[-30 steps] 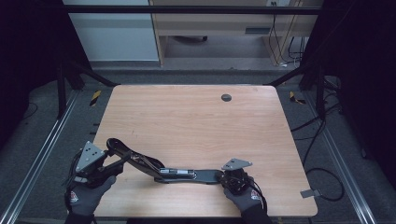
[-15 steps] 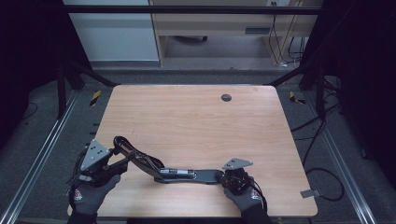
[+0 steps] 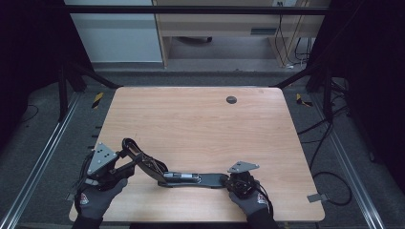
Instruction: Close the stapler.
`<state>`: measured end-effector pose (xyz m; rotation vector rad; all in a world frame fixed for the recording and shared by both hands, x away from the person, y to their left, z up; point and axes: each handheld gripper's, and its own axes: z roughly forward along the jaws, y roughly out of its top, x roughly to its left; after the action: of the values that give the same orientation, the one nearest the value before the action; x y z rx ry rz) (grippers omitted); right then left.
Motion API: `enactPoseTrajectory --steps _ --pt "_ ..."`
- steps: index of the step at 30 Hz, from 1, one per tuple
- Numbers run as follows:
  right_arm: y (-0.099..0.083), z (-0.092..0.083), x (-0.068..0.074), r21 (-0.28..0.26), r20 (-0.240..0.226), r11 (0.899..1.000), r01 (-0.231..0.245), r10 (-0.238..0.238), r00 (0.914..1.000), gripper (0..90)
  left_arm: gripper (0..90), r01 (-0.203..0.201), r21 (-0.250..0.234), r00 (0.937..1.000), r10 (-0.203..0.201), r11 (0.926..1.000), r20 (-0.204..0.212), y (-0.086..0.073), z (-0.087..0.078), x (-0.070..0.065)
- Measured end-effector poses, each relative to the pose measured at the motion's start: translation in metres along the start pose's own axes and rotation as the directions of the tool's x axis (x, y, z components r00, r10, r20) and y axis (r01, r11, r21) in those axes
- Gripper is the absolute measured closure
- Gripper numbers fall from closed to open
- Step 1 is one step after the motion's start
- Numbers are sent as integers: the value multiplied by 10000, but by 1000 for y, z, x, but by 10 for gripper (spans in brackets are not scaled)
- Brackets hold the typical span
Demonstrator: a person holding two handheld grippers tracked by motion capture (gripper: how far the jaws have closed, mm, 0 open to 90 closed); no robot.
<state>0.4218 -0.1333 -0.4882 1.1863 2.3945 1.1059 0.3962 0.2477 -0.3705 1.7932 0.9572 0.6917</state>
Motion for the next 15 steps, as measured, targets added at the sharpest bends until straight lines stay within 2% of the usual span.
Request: enactPoseTrajectory --steps 15 --pt "0 0 0 -2 0 9999 106 -106 9999 900 572 -324 -14 9994 324 9995 142 7 5 -11"
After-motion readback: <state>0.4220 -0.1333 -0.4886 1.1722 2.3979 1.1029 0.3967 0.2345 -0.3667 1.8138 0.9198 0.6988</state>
